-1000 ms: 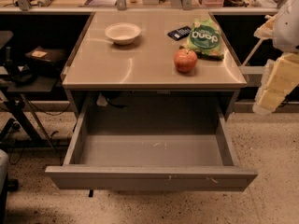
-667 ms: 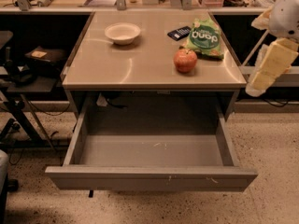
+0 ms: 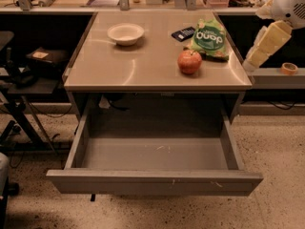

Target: Place apple into top drawer

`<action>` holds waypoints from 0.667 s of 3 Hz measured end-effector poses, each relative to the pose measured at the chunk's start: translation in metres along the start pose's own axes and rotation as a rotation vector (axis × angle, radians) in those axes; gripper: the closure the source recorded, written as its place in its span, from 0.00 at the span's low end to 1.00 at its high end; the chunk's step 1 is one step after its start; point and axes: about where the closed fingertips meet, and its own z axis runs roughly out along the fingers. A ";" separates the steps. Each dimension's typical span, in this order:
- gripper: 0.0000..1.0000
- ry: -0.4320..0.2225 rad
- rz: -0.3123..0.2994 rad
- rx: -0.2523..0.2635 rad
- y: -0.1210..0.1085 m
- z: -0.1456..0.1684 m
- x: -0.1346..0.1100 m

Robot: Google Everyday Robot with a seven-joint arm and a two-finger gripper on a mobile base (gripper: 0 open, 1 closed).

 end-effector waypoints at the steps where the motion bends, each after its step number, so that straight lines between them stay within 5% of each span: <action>1: 0.00 -0.123 0.127 -0.041 -0.026 0.035 0.031; 2: 0.00 -0.229 0.224 -0.087 -0.028 0.067 0.057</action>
Offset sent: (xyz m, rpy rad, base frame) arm 0.0367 -0.0600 -0.1224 0.4850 0.0836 -0.1574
